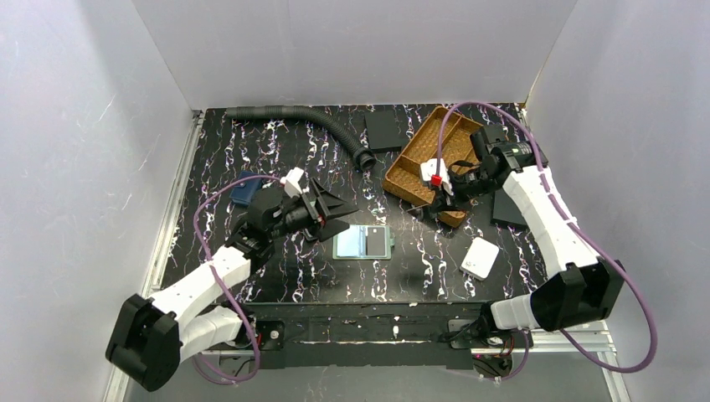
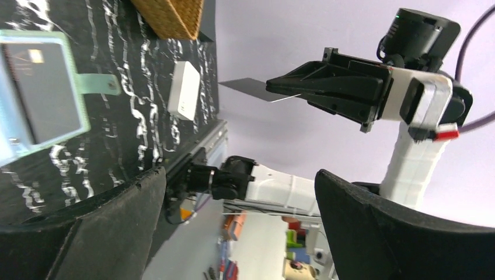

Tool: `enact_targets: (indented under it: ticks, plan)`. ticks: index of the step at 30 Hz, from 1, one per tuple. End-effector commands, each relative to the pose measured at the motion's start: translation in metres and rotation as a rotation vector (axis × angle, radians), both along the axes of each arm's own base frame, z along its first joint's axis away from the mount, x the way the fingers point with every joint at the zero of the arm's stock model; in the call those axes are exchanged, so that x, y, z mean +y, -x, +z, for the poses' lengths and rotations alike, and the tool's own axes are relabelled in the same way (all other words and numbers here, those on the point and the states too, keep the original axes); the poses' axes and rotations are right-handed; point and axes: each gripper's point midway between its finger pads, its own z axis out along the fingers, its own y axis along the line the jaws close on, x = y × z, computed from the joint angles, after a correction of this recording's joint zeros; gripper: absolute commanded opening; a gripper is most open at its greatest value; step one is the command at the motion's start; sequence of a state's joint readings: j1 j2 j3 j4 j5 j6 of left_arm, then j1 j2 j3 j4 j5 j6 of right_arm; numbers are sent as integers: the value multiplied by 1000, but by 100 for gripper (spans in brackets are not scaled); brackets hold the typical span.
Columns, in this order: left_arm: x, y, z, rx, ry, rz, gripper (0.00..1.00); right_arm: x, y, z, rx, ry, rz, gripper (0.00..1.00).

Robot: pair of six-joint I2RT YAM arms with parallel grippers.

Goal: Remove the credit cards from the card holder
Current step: Place the credit card in the storage box.

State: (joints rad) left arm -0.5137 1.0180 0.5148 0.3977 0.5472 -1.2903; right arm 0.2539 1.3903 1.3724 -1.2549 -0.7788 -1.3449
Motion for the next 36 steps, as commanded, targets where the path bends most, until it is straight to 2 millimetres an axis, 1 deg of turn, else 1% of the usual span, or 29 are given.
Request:
enact_targets:
  ticks: [1,4,7,11,13,15,18,22,24,25,26,29,30,32,33,34,36]
  plan:
    - [-28,0,28,54,86,-72,98,-9,-15,27,-220,60,57,1]
    - [-45,0,34,66,98,-96,98,-10,-12,33,-273,73,105,1]
    - [-59,0,35,66,98,-116,98,-9,-8,37,-358,70,157,1]
    - [-72,0,28,86,95,-160,98,-4,-1,45,-518,41,220,1]
    - [-79,2,27,73,94,-196,97,-2,-1,47,-579,31,233,1]
    - [-83,3,21,56,80,-228,95,-3,-2,45,-605,38,234,1]
    - [-85,2,9,39,51,-244,94,-5,-6,42,-563,55,197,1]
    - [-83,3,-3,12,22,-255,93,-8,-8,39,-496,77,155,1]
    - [-82,5,-5,-14,11,-259,93,-8,-8,39,-450,81,122,1]
    - [-81,5,-4,-37,6,-258,97,-8,-7,39,-421,79,109,1]
    - [-80,5,-3,-76,-2,-263,98,-7,-6,40,-386,72,97,1]
    - [-75,6,4,-213,-31,-274,98,-1,3,39,-223,45,56,1]
    - [-73,6,5,-254,-42,-269,98,1,2,39,-162,40,14,1]
    - [-68,7,6,-313,-60,-261,98,2,-11,37,-52,60,-116,1]
    - [-65,8,5,-341,-73,-256,98,-1,-20,30,12,99,-186,1]
    - [-62,9,4,-356,-83,-251,98,-6,-27,30,16,136,-226,1]
    - [-54,11,-3,-356,-106,-235,98,-22,-45,20,46,235,-314,1]
